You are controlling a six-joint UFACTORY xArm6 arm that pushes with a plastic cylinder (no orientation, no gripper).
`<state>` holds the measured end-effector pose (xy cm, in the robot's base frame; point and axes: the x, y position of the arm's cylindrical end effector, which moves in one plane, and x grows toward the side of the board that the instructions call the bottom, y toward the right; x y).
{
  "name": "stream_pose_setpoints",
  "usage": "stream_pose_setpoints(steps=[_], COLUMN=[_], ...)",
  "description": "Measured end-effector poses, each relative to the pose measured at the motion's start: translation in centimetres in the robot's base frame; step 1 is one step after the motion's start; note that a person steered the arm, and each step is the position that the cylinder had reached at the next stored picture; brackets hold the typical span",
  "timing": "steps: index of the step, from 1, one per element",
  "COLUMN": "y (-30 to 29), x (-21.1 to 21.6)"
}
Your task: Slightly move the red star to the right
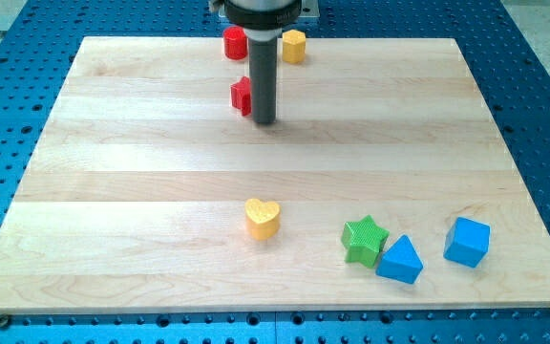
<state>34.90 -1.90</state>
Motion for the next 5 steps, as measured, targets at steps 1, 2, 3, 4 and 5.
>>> stream_pose_setpoints(steps=[1,2,3,4,5], y=[-0.8,-7.2,-7.9,-5.3,-4.7], x=[-2.8,1.3,-2.4,-4.4,-4.9])
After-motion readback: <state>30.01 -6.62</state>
